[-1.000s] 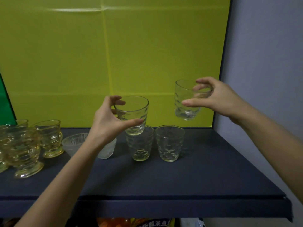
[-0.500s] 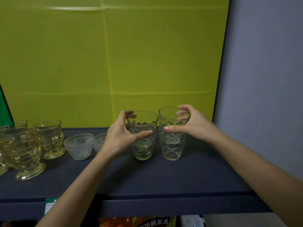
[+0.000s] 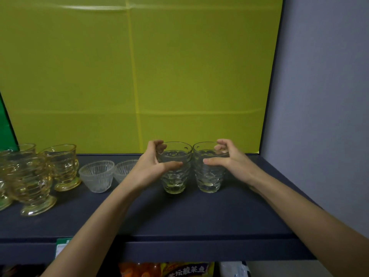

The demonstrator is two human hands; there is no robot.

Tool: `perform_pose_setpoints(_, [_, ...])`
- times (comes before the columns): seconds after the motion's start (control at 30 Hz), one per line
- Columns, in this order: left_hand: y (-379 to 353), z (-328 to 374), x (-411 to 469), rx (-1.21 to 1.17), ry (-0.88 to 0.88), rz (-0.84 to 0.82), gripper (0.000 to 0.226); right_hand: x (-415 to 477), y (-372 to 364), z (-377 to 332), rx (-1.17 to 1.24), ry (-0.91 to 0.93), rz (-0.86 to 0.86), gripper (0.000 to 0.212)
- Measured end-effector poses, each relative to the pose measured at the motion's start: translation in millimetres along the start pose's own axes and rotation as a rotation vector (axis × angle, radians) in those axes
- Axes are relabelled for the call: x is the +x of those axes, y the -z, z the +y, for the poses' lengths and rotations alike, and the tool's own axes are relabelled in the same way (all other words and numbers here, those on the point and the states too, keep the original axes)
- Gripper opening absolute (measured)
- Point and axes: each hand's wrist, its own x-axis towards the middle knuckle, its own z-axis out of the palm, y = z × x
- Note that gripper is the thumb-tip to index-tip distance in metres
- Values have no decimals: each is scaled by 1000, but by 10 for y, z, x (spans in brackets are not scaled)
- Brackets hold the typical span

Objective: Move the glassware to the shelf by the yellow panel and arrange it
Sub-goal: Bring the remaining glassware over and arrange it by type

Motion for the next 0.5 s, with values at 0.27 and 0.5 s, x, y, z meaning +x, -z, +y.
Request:
perform_pose_setpoints(0.27, [-63, 2, -66, 163, -11, 68, 95, -116, -39, 49, -131, 59, 20, 107])
perform_pose_setpoints(0.5, [7, 17, -167, 213, -27, 66, 93, -227, -34, 29, -166, 92, -17, 105])
